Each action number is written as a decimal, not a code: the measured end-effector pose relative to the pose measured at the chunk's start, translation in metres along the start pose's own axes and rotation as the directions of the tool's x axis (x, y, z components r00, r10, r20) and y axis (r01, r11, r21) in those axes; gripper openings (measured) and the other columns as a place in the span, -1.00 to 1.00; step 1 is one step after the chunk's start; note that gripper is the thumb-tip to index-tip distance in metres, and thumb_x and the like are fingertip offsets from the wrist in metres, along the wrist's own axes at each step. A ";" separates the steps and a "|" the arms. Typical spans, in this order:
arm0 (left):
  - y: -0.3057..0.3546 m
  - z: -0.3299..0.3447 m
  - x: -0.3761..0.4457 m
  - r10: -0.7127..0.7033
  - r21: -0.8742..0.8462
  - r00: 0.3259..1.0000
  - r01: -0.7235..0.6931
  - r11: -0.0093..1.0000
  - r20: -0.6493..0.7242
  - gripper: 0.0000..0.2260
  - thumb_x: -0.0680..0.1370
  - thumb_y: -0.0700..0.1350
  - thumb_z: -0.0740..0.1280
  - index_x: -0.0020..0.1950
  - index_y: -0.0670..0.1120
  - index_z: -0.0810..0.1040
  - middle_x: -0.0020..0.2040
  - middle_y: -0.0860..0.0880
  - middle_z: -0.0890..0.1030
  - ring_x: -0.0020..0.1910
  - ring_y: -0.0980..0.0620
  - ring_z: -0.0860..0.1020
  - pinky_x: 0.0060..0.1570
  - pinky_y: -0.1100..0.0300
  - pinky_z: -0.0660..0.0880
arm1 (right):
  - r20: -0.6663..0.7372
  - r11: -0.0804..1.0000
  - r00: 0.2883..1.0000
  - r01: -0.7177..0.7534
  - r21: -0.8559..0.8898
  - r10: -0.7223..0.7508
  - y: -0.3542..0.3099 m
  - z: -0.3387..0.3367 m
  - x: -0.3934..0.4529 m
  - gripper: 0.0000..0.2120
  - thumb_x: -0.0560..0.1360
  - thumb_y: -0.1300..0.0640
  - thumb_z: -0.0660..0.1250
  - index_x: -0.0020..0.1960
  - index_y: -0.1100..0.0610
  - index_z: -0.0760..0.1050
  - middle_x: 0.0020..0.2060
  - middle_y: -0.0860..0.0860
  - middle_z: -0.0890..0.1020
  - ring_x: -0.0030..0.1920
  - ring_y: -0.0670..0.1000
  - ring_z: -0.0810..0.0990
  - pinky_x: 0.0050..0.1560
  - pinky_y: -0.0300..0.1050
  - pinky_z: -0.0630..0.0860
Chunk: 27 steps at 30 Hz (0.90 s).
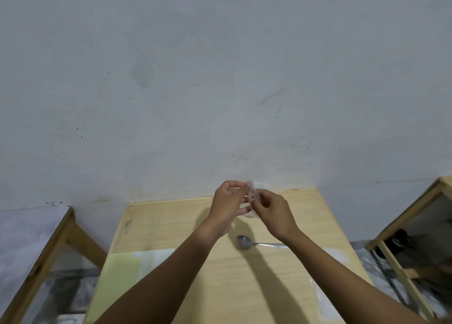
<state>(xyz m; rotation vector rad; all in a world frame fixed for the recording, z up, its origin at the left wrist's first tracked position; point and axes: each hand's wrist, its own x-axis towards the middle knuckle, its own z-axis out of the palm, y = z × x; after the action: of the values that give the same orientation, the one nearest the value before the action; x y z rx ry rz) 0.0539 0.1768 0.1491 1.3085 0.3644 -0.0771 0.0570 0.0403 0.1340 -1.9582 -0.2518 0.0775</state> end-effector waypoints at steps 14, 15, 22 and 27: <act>-0.017 -0.015 0.006 0.067 0.420 0.998 -0.060 0.905 -0.002 -0.72 0.46 0.02 0.45 0.09 -0.01 0.47 -0.15 -0.05 0.57 -0.15 -0.06 0.65 -0.14 0.05 0.65 | -0.082 0.942 0.992 -0.121 -0.314 0.100 0.015 0.016 0.009 -0.76 0.54 0.23 0.23 -0.30 0.24 0.48 -0.52 -0.02 0.33 -0.45 -0.03 0.22 -0.40 -0.16 0.17; -0.018 -0.015 0.007 0.055 0.431 0.998 -0.047 0.901 -0.006 -0.68 0.44 0.06 0.47 0.09 0.01 0.46 -0.15 -0.05 0.57 -0.14 -0.09 0.66 -0.14 0.02 0.64 | -0.074 0.938 0.992 -0.118 -0.325 0.099 0.013 0.017 0.010 -0.77 0.55 0.23 0.23 -0.27 0.23 0.51 -0.52 -0.03 0.35 -0.46 -0.03 0.24 -0.40 -0.17 0.18; -0.017 -0.030 0.007 0.139 0.641 0.990 -0.102 0.761 -0.007 -0.77 0.50 -0.28 0.24 0.10 -0.05 0.46 -0.25 -0.01 0.43 -0.34 0.04 0.41 -0.48 0.36 0.33 | -0.039 0.963 0.986 -0.165 -0.215 0.160 0.020 0.018 0.016 -0.75 0.50 0.29 0.22 -0.04 0.19 0.68 -0.27 0.16 0.68 -0.26 0.17 0.64 -0.21 0.07 0.65; -0.025 -0.036 0.001 0.179 0.746 0.982 -0.158 0.647 0.054 -0.65 0.49 -0.22 0.27 0.25 -0.03 0.35 0.01 -0.01 0.42 -0.08 0.01 0.46 -0.17 0.20 0.43 | -0.035 0.966 0.983 -0.183 -0.182 0.180 0.017 0.010 0.021 -0.75 0.48 0.26 0.28 -0.08 0.01 0.70 -0.30 -0.06 0.70 -0.24 0.07 0.67 -0.16 0.08 0.66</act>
<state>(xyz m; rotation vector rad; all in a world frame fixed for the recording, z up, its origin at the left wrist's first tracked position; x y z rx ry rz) 0.0403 0.2051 0.1182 2.1763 0.2260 -0.0536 0.0779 0.0477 0.1155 -2.1627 -0.0680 0.1603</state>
